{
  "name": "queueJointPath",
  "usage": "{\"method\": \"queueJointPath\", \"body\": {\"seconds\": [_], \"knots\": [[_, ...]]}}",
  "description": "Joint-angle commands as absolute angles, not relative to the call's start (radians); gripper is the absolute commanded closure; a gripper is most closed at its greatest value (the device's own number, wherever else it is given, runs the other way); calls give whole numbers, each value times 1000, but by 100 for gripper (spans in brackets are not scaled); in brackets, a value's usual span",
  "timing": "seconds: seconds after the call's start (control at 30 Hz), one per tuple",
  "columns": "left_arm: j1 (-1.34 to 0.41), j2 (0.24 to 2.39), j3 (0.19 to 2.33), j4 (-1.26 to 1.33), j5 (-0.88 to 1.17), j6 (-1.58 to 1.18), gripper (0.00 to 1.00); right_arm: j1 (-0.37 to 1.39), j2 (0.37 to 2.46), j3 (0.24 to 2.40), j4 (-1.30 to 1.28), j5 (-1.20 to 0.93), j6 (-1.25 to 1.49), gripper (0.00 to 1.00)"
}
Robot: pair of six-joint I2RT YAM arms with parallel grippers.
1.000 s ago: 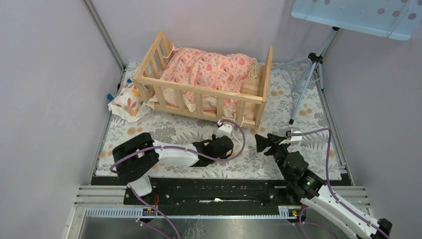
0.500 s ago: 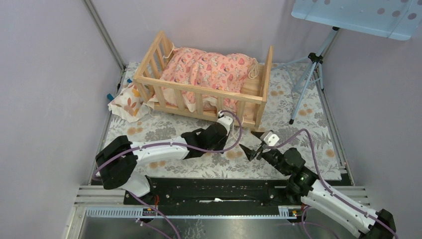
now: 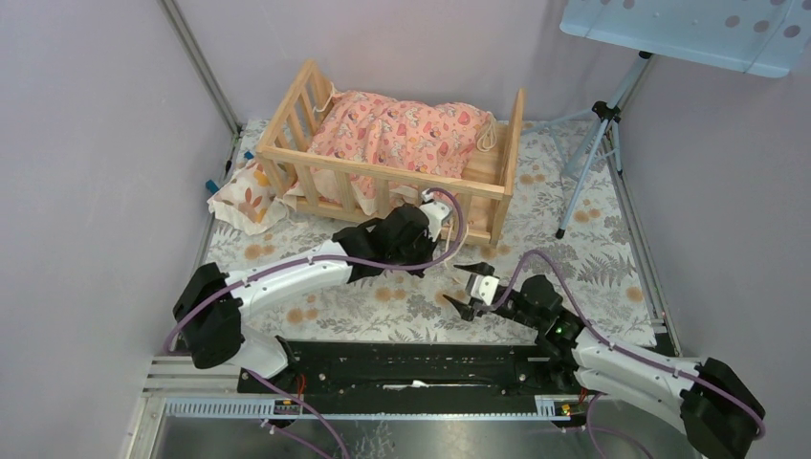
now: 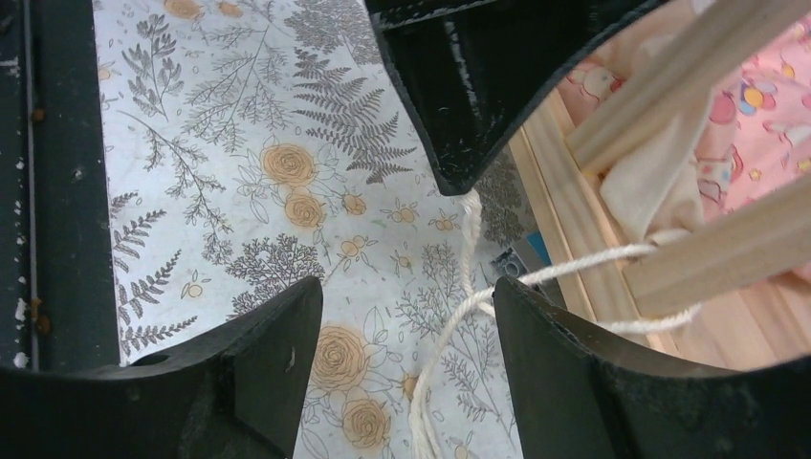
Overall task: Set up the pet bed
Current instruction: Tie the ropes to the bed frame.
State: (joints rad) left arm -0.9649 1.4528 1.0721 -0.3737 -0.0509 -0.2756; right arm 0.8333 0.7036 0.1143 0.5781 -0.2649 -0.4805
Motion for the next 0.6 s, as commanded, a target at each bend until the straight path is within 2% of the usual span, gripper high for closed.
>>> {"method": "queueJointPath", "body": {"seconds": [0.0, 0.27, 0.57], "knots": [[-957, 1432, 1147, -448, 58, -210, 100, 838, 791, 125, 790, -357, -596, 27], [-954, 1462, 1238, -569, 133, -145, 100, 838, 931, 189, 834, -315, -723, 33], [-953, 1468, 1293, -628, 178, -117, 100, 835, 1060, 214, 943, -275, -728, 39]]}}
